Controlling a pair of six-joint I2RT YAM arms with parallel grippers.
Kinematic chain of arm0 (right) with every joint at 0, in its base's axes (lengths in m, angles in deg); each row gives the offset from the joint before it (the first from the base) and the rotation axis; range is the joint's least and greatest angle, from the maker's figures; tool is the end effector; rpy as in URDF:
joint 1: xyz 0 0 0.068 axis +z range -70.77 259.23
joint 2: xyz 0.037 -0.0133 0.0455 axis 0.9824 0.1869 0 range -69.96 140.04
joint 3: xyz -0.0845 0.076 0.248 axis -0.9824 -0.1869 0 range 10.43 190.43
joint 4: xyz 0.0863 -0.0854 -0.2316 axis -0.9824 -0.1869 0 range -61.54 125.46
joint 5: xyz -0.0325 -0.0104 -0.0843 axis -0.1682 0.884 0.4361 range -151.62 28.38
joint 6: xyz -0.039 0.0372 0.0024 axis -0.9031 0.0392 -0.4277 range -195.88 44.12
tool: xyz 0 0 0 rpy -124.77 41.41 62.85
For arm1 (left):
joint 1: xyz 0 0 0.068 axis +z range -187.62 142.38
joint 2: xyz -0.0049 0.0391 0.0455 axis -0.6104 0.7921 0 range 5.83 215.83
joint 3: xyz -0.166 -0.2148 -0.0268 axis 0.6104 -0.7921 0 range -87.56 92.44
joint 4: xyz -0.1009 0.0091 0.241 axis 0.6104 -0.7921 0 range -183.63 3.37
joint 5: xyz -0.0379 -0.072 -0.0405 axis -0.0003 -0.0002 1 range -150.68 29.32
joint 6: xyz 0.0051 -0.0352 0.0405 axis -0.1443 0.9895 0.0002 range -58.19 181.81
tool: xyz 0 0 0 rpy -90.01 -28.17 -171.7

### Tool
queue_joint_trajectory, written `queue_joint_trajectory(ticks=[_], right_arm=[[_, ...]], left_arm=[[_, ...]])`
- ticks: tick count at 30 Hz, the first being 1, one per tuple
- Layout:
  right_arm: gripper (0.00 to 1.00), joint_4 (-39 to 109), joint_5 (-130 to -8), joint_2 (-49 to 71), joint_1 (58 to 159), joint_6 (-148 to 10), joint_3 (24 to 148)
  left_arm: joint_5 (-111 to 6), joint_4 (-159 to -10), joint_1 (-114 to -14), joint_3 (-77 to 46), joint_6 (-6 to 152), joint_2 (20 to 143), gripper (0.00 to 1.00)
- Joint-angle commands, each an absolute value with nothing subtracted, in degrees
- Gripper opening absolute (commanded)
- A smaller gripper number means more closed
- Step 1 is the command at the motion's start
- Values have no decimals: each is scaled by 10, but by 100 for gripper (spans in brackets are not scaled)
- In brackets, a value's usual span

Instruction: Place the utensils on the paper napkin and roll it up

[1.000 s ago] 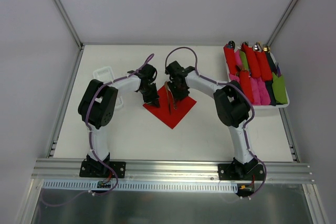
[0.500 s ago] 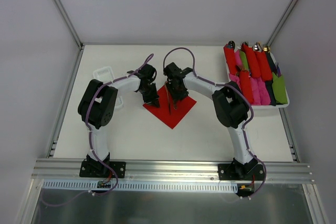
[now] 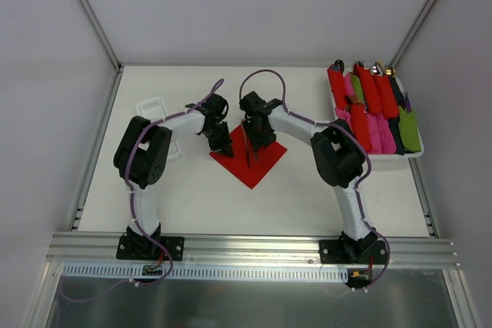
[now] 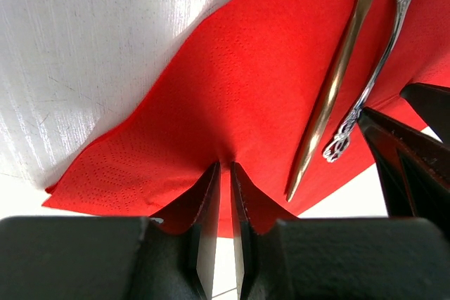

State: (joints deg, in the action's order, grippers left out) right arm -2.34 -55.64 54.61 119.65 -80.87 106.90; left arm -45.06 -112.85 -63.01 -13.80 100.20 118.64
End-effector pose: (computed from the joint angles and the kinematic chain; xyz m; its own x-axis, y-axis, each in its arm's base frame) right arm 0.3517 0.2947 0.1684 -0.6391 -0.6579 -0.3984 -0.6706 0.7303 -0.1303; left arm 0.3533 -0.1782 0.1507 -0.9628 -0.2050 -0.1760 -0.1061 0.8859 -0.4515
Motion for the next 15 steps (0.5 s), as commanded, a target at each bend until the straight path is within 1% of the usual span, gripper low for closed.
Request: queue_joint_trajectory(ticks=[1,6,7,15], right_arm=[[41,-47,-588,574,1204,-793,1068],[42,-47,-610,572,1201,-789,1066],[43,-47,-629,572,1200,-788,1067],[47,-51,-644,572,1190,-783,1065]], left_arm=[[-485,-1150,-622,-157,999,1191,12],[-484,-1150,-622,-154,999,1195,12],[-484,-1150,-621,-154,998,1196,12],[-489,-1149,-621,-162,999,1196,13]])
